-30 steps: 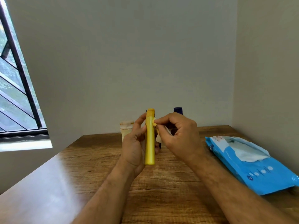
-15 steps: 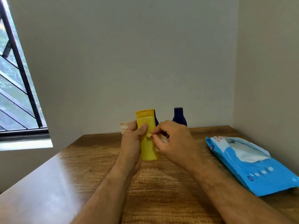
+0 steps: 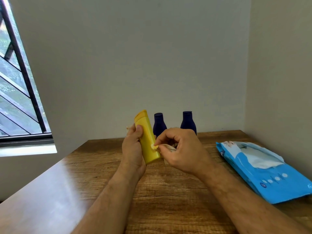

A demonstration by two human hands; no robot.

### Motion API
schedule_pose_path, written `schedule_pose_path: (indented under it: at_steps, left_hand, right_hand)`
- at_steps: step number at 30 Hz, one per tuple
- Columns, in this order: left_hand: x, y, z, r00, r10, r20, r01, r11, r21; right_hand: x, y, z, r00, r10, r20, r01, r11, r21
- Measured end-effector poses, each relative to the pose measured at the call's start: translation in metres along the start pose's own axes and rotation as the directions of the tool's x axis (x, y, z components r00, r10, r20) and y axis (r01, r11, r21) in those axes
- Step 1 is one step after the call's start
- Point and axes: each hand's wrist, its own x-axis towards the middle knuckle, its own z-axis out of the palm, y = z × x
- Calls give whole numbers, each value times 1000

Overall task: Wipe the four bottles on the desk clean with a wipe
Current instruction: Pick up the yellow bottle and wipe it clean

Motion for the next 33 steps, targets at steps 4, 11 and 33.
schedule_pose_path:
  at_steps: [4, 11, 33]
  left_hand:
    - [-1, -4, 3, 995, 34, 94, -40, 997, 59]
    - [-4, -7, 6, 979, 73, 192, -93, 991, 98]
    - [-8, -9, 8, 966, -225, 129, 198, 961, 195]
  right_hand:
    - [2, 4, 0, 995, 17, -97, -23, 998, -55]
    - [7, 8, -4, 966, 118, -229, -124, 992, -12]
    - [5, 4, -2, 978, 112, -177, -121, 992, -40]
